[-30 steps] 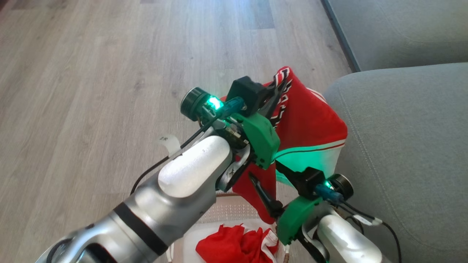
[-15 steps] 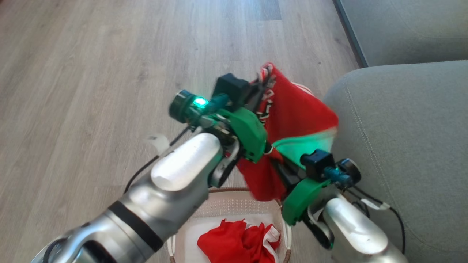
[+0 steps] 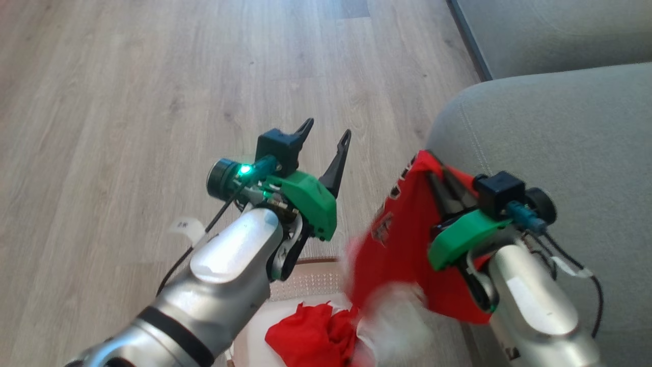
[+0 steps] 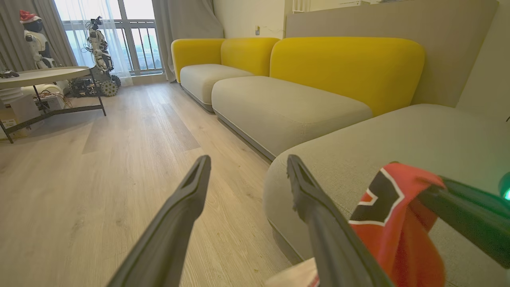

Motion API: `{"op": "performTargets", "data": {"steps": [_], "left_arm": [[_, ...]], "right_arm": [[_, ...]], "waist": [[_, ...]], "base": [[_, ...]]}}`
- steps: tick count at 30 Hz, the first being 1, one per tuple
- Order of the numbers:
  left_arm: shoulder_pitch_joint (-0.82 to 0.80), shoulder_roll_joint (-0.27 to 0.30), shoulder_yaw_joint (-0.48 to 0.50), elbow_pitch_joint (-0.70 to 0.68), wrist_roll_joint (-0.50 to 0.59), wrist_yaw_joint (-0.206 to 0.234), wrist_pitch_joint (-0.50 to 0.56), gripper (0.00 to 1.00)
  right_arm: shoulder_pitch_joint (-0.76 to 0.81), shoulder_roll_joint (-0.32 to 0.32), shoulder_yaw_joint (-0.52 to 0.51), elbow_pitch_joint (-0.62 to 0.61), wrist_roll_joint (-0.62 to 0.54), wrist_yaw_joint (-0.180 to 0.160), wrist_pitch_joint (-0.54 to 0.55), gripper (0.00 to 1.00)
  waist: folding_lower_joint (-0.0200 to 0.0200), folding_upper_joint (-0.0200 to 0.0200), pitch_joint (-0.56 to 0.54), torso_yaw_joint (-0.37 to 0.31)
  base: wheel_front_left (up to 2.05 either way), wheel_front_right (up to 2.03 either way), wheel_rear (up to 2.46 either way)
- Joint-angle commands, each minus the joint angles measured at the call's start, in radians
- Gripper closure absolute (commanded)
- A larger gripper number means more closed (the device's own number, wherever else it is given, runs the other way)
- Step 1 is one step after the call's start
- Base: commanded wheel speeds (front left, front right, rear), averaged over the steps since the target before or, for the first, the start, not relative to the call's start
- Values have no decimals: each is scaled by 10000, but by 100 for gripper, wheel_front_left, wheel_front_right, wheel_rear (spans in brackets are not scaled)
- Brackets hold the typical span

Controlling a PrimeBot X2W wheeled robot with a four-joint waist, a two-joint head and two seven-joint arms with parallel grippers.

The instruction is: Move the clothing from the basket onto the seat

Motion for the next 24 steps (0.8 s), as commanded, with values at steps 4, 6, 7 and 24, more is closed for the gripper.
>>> {"op": "performTargets", "data": {"steps": [4,6,7,24], "left_arm": [[-51,148,440,-139,9,-102,-218,0],[74,111,441,-150,33,-129,-240,0],[132,88,447,-181,46,-144,-249,0],[1052,-8,618,-902,900,-523,-283,0]], "right_arm": [[-440,124,-558,-635,-316,-4,-95,100],[-412,124,-968,-826,-357,-4,-95,100],[-396,124,-1149,-941,-429,-4,-95,100],[-950,120,-2028,-1960,-1385,-4,-95,100]], "waist": [[0,0,60,-199],[0,0,88,-309],[0,0,103,-375],[0,0,568,-2269]], "base": [[0,0,0],[0,0,0],[0,0,0],[0,0,0]]}}
